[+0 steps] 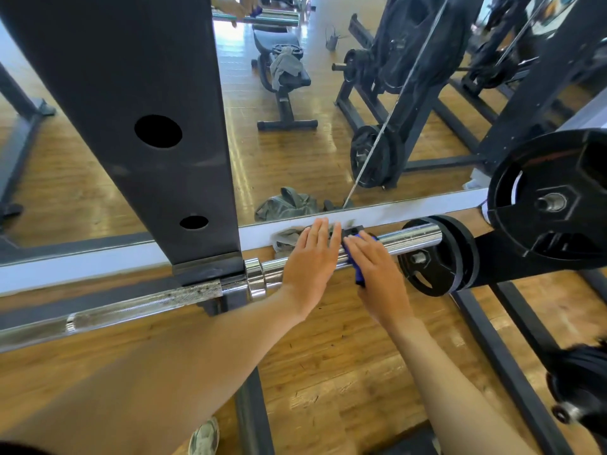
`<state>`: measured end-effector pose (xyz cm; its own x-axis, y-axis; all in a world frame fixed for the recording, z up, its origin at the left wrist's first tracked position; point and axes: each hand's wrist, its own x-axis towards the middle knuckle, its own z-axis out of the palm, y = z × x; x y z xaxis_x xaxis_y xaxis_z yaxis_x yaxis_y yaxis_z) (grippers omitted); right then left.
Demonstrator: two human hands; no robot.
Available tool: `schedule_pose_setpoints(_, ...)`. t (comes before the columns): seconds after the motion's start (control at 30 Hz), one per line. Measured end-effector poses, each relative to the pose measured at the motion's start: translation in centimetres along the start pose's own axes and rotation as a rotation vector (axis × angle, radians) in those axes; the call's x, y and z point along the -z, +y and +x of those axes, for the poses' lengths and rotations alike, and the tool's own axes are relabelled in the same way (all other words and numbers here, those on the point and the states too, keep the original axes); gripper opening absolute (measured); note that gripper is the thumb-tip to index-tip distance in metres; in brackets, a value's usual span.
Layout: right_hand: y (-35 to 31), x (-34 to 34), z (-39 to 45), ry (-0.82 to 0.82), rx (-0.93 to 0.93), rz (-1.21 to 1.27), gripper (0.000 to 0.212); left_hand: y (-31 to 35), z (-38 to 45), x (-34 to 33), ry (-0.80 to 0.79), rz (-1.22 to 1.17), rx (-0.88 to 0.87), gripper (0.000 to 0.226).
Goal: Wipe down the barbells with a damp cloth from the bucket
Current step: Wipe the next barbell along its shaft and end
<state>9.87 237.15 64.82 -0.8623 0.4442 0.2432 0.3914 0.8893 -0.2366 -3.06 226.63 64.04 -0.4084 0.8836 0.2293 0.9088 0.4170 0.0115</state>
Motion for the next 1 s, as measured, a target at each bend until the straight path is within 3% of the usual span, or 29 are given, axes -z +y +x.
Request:
schedule_pose_setpoints(0.1,1.2,0.4,0.4,0.117,-0.285,0.028,0.077,0.1,0.3,-0.1,-0.035,-0.015,0.045,0.096)
schedule_pose_setpoints(0.13,0.7,0.1,0.5,0.108,-0.288,0.043,0.077,0.2,0.6,0.0,-0.075,-0.047,0.059,0.100)
schedule_pose_setpoints(0.27,0.9,0.3,0.2,0.005,-0.015,0.007,0.079,0.4,4.0,0.6,-0.192,-0.163,0.005,0.108)
schedule_pose_setpoints(0.33,2.9,0.9,0.6,0.033,-0.101,-0.028,0.078,0.3,4.7,0.7,-0.284,-0.264,0.054,0.105)
schedule_pose_setpoints(0.43,2.8,0.8,1.3,0.061,-0.230,-0.029,0.073,1.1,3.5,0.2,-0.147,-0.256,0.046,0.091)
schedule_pose_setpoints(0.57,2.2,0.5,0.4,-0.028,0.027,-0.046,0.079,2.3,1.9,-0.9,0.016,-0.066,-0.007,0.086)
schedule_pose_setpoints(0.73,3.2,0.5,0.8,0.074,-0.255,-0.010,0.075,2.7,3.0,-0.4,-0.122,-0.175,0.080,0.099)
schedule_pose_setpoints(0.87,2.7,0.1,0.1,0.011,-0.027,-0.044,0.080,2.0,4.8,-0.3,-0.203,-0.228,0.024,0.105)
schedule_pose_setpoints(0.9,3.6,0.3,0.1,0.031,-0.042,-0.062,0.079,2.0,4.8,-0.2,-0.204,-0.244,0.027,0.104)
schedule_pose_setpoints(1.0,4.7,0.3,0.8,0.166,-0.351,-0.023,0.072,2.3,4.1,-0.4,-0.140,-0.222,0.012,0.099)
